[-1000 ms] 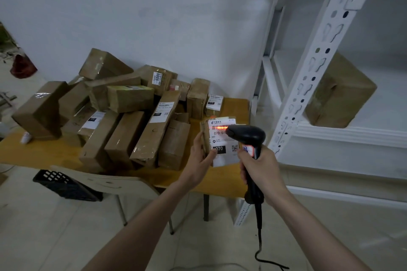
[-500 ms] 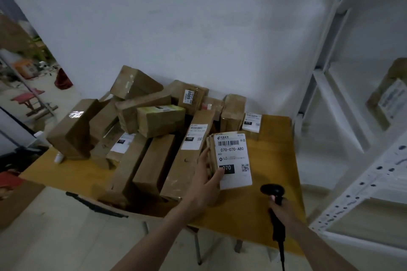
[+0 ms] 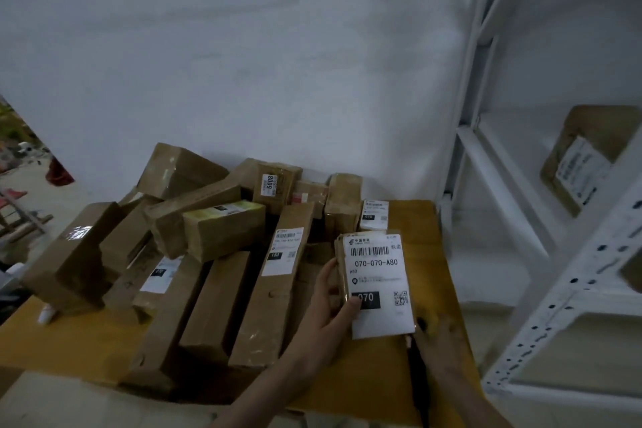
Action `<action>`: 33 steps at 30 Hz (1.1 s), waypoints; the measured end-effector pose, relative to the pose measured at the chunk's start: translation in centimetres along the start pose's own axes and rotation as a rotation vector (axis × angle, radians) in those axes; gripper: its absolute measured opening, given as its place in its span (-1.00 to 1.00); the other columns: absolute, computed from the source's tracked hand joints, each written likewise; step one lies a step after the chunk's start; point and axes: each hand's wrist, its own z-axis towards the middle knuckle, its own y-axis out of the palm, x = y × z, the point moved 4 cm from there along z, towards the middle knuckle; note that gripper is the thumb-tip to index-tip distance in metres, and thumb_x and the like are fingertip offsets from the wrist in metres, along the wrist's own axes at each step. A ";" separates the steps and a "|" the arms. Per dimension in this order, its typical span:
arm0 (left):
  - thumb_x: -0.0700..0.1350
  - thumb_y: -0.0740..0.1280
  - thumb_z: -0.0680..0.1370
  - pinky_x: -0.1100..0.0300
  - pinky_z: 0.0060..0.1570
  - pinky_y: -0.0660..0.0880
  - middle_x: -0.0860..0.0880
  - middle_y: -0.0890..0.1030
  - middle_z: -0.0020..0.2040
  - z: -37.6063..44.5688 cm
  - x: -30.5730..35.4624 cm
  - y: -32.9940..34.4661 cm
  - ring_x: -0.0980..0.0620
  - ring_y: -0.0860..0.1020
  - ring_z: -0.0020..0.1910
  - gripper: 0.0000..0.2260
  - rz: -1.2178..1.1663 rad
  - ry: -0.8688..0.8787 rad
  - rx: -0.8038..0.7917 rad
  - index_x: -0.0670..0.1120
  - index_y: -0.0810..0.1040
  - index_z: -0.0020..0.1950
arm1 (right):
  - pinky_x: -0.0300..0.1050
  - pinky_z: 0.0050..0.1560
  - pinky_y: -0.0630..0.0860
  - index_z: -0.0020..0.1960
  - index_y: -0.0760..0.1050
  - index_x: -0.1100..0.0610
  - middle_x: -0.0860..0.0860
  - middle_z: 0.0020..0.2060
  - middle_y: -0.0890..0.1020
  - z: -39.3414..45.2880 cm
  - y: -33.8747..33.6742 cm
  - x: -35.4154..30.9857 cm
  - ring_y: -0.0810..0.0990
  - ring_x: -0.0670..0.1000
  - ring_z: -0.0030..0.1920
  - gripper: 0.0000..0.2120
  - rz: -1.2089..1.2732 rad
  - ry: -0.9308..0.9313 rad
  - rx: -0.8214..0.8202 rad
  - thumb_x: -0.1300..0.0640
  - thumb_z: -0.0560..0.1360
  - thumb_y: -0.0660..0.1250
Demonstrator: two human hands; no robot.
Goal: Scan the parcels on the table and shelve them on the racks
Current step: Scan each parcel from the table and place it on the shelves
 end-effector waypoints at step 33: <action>0.10 0.07 0.66 0.14 -0.14 0.52 0.04 0.63 -0.01 -1.6 16.8 40.1 0.04 0.59 -0.11 -0.65 0.450 0.264 0.085 -0.05 0.54 0.21 | -0.13 -0.26 0.50 0.36 0.36 -0.08 -0.09 0.01 0.61 -11.8 -45.8 8.3 0.60 -0.05 -0.10 -0.63 0.657 -0.296 -0.035 -0.01 0.56 0.26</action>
